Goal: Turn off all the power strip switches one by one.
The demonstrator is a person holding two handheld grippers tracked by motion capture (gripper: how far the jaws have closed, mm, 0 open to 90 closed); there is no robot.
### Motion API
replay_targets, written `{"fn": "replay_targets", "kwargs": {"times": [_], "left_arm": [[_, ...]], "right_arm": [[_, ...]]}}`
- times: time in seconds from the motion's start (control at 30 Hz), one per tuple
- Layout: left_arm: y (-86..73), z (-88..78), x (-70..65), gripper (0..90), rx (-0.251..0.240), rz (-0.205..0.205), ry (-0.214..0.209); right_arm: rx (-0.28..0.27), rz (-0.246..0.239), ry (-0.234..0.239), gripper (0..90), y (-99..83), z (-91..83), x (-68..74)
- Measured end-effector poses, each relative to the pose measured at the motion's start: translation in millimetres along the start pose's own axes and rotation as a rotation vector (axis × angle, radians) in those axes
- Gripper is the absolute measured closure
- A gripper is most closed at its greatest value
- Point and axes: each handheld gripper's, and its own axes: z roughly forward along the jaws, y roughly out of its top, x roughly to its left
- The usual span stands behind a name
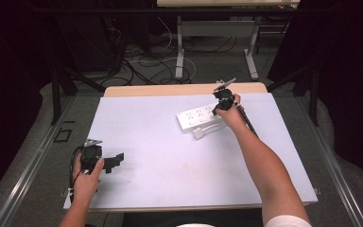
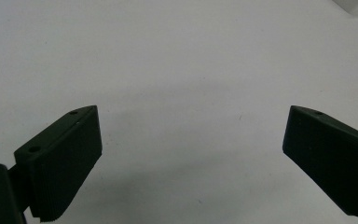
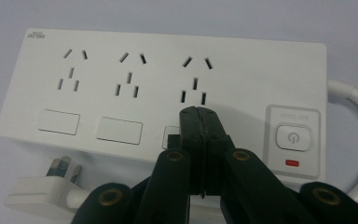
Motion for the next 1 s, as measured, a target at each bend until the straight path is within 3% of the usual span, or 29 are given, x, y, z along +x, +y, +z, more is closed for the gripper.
{"fn": "replay_targets", "kwargs": {"times": [0.07,0.27,0.33,0.4,0.43,0.47,0.57,0.6,1.0], "left_arm": [[0.0,0.0,0.2,4.5,0.0,0.0,0.0],[0.0,0.1,0.4,4.5,-0.003,-0.004,0.0],[0.2,-0.7,0.5,4.6,0.005,-0.004,-0.001],[0.1,-0.5,0.5,4.6,0.002,-0.004,0.0],[0.2,-0.5,0.7,4.6,0.003,-0.003,-0.001],[0.2,-0.5,0.9,4.6,0.005,-0.001,-0.001],[0.3,-0.8,0.7,4.6,0.006,-0.002,0.0],[0.3,-0.8,0.5,4.6,0.005,-0.004,0.0],[0.3,-0.9,0.9,4.7,0.01,-0.003,0.004]], "right_arm": [[0.024,0.009,-0.004,90.0,0.9,-0.3,3.1],[0.012,0.002,0.008,90.0,-0.4,4.8,6.4],[0.049,-0.005,-0.002,90.0,0.3,3.8,7.4],[0.011,-0.008,0.013,90.0,-0.6,6.7,8.7],[0.011,-0.008,0.013,90.0,-0.6,6.7,8.7],[0.046,-0.013,0.002,90.0,0.4,5.4,9.9],[0.043,-0.007,0.007,90.0,0.1,6.1,10.9],[0.02,-0.004,0.013,90.0,-0.5,7.5,11.4],[0.04,-0.013,0.009,90.0,-0.1,6.7,12.1]]}}
